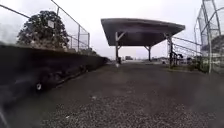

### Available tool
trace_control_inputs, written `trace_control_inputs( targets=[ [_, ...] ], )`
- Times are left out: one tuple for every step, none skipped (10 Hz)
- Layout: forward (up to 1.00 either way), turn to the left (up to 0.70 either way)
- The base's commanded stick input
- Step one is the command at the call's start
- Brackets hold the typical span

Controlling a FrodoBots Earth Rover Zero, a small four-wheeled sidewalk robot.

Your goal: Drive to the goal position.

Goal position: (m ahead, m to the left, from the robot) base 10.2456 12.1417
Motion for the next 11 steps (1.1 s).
trace_control_inputs(
  targets=[
    [1.0,0.0],
    [1.0,-0.02],
    [1.0,-0.18],
    [1.0,-0.28],
    [1.0,-0.07],
    [1.0,0.0],
    [1.0,0.0],
    [1.0,0.0],
    [1.0,0.0],
    [1.0,0.0],
    [1.0,0.0]
  ],
)
